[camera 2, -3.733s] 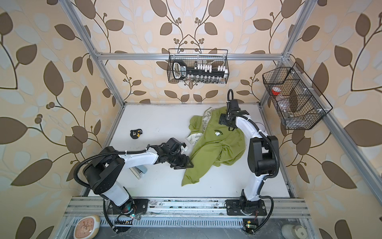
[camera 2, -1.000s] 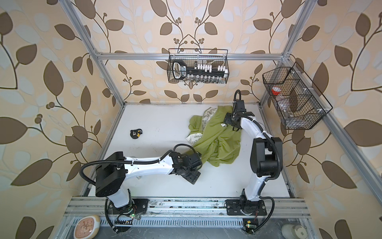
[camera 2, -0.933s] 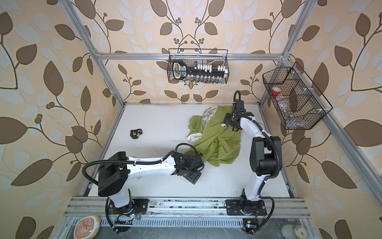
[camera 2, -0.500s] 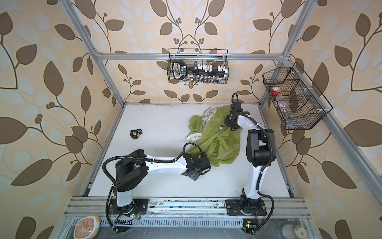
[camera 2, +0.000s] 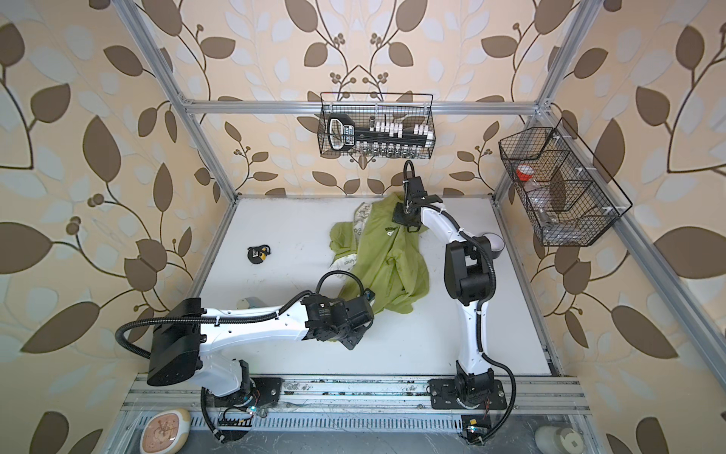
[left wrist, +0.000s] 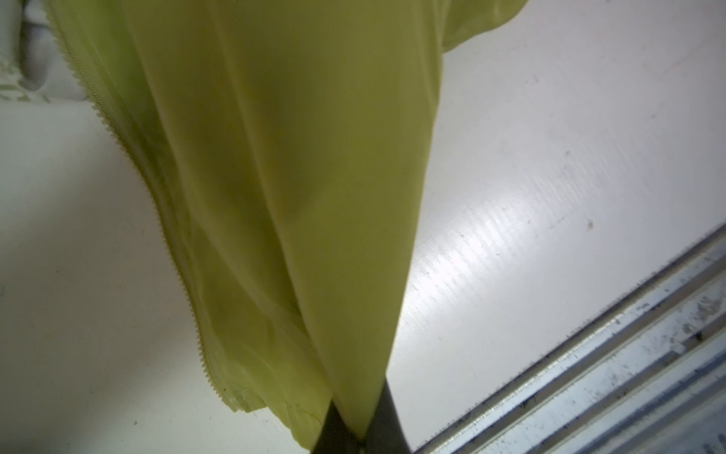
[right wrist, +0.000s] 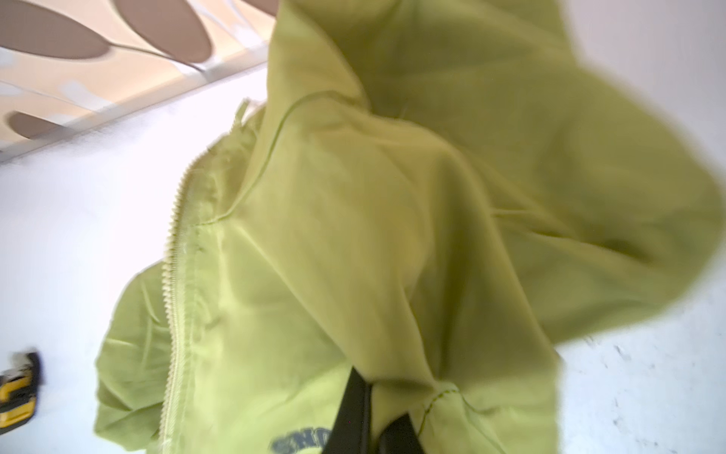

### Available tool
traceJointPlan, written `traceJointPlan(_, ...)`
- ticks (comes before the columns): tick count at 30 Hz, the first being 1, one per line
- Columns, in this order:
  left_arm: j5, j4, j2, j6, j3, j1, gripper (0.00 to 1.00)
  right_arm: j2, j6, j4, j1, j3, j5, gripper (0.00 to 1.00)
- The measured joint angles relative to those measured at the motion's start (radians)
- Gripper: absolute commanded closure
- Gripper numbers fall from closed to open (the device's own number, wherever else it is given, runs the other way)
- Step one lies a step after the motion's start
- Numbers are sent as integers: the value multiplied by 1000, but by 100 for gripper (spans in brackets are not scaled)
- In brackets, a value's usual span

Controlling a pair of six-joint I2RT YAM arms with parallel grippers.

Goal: Zip up the jacket

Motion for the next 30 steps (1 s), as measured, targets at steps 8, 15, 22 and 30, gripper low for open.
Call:
traceJointPlan(8, 5, 21, 138, 3, 172, -45, 67, -4, -29, -113, -76, 60, 38, 91)
traceJointPlan(15, 14, 17, 232, 10, 255, -73, 30, -40, -39, -99, -184, -71, 77, 34)
traceJointPlan(22, -69, -24, 50, 15, 243, -53, 12, -263, -25, -21, -189, -275, 71, 21)
traceJointPlan(30, -31, -8, -174, -40, 123, 461, 7, -544, -1, 108, -169, -488, 39, 25)
